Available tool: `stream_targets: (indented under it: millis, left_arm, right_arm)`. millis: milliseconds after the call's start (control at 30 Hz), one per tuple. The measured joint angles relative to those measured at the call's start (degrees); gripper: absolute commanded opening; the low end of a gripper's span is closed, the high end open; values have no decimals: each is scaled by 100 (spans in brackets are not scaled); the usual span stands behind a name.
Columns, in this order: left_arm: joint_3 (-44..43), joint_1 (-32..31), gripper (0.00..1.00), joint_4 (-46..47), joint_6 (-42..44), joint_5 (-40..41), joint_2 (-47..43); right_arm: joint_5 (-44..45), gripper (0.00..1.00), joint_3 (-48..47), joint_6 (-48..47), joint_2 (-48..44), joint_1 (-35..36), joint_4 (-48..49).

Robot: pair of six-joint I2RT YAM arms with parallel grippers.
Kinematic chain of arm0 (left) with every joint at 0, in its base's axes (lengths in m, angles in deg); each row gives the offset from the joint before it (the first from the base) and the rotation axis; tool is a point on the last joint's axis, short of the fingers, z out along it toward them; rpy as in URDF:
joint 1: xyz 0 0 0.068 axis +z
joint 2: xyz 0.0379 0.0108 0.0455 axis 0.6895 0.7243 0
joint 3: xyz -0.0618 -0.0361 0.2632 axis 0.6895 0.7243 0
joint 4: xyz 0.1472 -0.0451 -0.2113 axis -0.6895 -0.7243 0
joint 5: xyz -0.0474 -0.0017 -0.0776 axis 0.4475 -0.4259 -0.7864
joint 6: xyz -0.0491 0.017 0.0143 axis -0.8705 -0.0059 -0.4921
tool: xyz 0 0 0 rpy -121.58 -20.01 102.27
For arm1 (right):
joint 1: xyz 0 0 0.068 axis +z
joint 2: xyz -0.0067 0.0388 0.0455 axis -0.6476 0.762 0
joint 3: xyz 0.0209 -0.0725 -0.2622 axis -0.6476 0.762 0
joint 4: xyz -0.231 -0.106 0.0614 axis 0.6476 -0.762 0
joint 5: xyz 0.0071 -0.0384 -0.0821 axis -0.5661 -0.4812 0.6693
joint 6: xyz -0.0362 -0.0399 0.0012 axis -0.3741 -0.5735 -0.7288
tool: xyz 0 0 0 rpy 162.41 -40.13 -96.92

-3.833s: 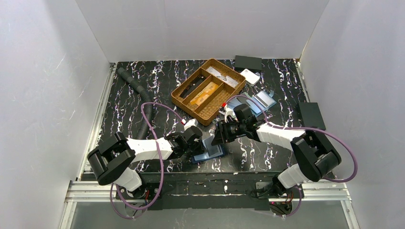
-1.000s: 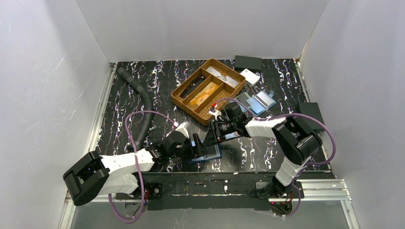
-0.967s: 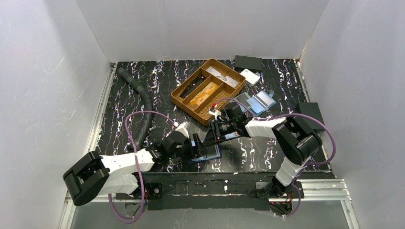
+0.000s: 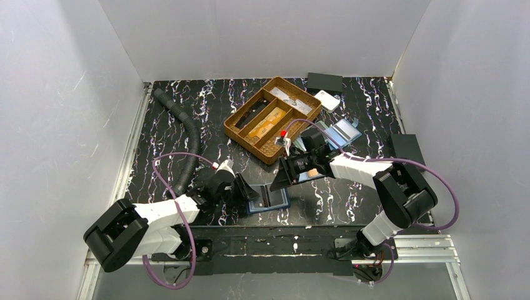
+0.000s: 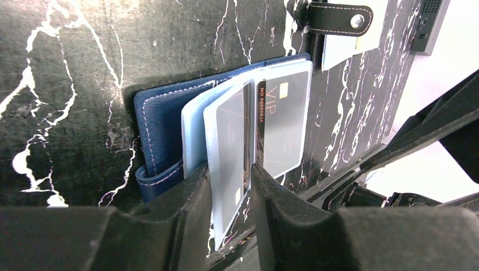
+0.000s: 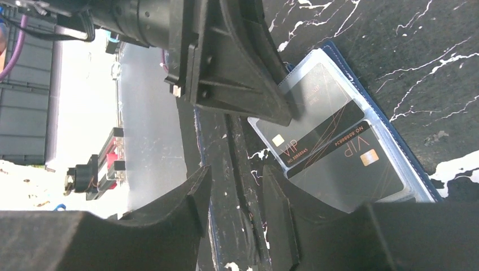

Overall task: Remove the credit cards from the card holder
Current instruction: Remove the credit card from the card holder.

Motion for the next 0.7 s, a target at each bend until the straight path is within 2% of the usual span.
stream_targets:
  millis: [167,200,467,600,700]
  left_arm:
    - [0,85,2,-24,15,-11,0]
    - [0,87,0,-28,11,-17,2]
    - [0,120,0,74,304,-181,-94]
    - [125,120,0,87,527,-214,-426]
    - [295,122,0,146,621,-219,-693]
  right_arm:
    - [-271,49,7,-339,-63,-111,-105]
    - [-321,49,20,-389,-96,-138,-107]
    - [-549,50,256,-658,-457,-354,-116]
    - [-649,59,297,-782,-535,-380,-120]
    - [-726,60,380,-909,-603,-391,-101]
